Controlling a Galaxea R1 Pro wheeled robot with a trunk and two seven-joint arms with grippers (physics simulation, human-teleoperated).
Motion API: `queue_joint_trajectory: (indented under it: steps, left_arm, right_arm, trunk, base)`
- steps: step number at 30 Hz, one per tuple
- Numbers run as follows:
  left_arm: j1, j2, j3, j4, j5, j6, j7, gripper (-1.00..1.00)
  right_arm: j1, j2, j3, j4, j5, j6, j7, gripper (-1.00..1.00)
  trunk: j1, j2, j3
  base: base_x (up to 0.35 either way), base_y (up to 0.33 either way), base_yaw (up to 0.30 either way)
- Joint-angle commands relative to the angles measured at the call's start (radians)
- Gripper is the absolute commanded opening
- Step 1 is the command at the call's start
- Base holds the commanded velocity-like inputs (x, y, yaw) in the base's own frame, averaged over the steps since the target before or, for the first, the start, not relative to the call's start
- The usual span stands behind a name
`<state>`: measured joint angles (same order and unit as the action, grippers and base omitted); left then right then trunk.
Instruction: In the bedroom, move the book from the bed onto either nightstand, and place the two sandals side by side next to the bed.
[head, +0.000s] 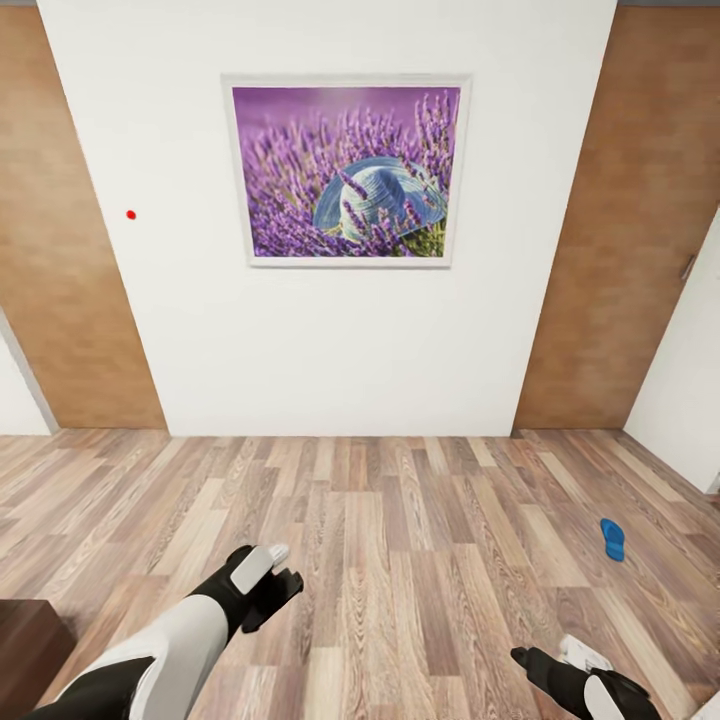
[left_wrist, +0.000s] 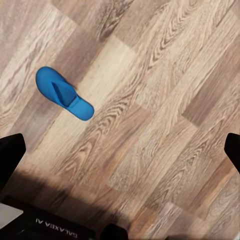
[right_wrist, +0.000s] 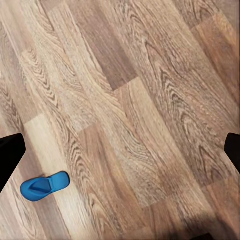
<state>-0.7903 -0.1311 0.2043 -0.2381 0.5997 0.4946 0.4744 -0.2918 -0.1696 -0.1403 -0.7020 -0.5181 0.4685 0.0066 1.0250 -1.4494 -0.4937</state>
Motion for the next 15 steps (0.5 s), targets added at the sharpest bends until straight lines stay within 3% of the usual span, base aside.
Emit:
queue_joint_trajectory:
  steps: [1,5,15]
  left_arm:
    - [0.000,0.000,0.003,0.003,0.008,-0.002,0.008,1.00]
    - [0.000,0.004,0.011,0.051,0.013,-0.053,0.009,1.00]
    - [0.000,0.019,0.030,0.076,0.022,-0.078,0.007,1.00]
  right_arm:
    - [0.000,0.000,-0.002,-0.001,-0.003,0.005,0.001,1.00]
    - [-0.001,0.001,0.001,-0.002,-0.002,0.005,0.005,1.00]
    - [-0.001,0.002,0.006,-0.002,0.001,0.007,0.009,1.00]
  trunk:
    - [0.000,-0.001,-0.001]
    - [0.000,-0.001,-0.002]
    - [0.000,-0.001,-0.002]
  base:
    - [0.000,0.000,-0.079]
    - [0.000,0.000,-0.043]
    - [0.000,0.000,-0.006]
